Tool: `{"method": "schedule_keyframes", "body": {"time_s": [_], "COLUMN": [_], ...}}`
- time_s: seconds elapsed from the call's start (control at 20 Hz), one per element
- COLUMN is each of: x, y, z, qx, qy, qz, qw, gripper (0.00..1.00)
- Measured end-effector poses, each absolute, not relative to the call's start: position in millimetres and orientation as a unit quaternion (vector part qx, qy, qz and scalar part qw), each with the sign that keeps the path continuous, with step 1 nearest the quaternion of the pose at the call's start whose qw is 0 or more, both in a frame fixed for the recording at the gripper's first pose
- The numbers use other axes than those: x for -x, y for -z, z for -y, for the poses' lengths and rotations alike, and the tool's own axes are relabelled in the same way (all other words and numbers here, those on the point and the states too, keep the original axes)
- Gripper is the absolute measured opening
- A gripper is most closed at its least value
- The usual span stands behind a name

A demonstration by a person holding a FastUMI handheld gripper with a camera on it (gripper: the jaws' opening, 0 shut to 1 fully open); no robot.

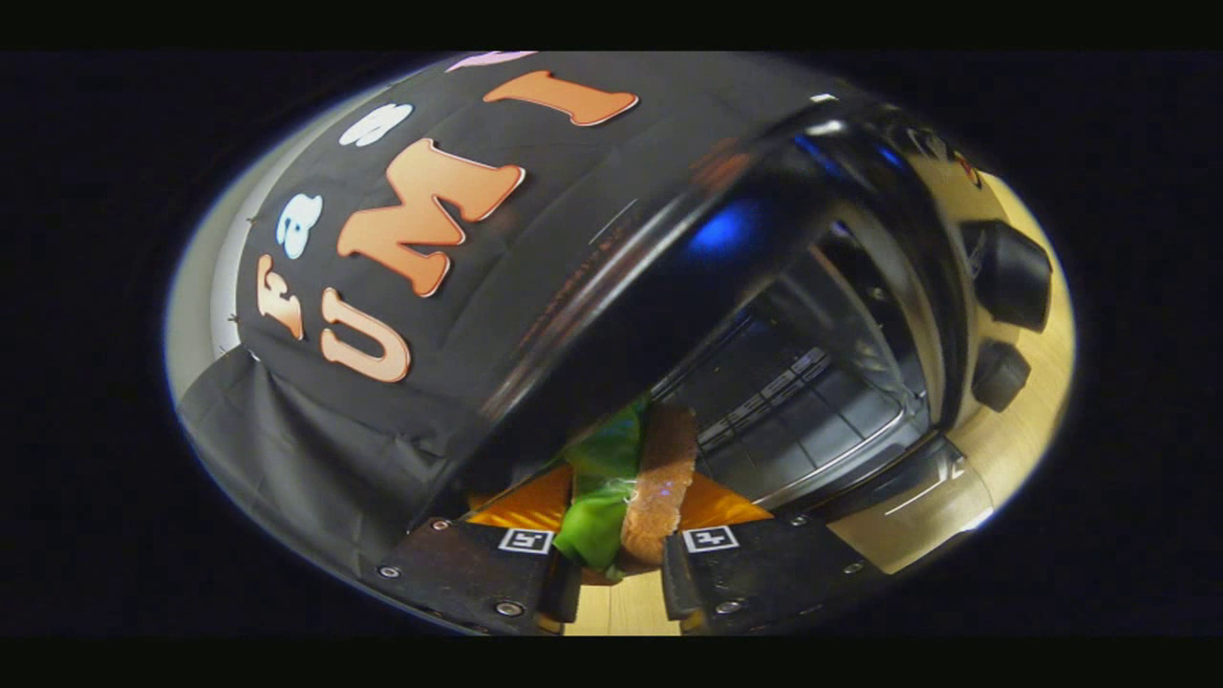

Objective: Open the toaster oven, put the food inside, and close the toaster oven door.

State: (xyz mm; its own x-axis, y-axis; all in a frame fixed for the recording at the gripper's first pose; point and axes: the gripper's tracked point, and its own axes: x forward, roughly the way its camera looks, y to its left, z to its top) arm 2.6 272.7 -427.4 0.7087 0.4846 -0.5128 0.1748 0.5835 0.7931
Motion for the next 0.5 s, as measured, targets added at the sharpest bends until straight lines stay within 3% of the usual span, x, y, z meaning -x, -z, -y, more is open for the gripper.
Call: {"method": "schedule_keyframes", "body": {"time_s": [0.25, 0.45, 0.5], "x": [-11, -12, -11], "y": [438, 444, 443], "z": [-277, -262, -259], "qx": [-0.393, -0.305, -0.279], "qy": [-0.075, -0.046, -0.048], "qz": [-0.347, -0.352, -0.355], "qw": [0.848, 0.884, 0.891], "gripper": [0.35, 0.5, 0.61]}}
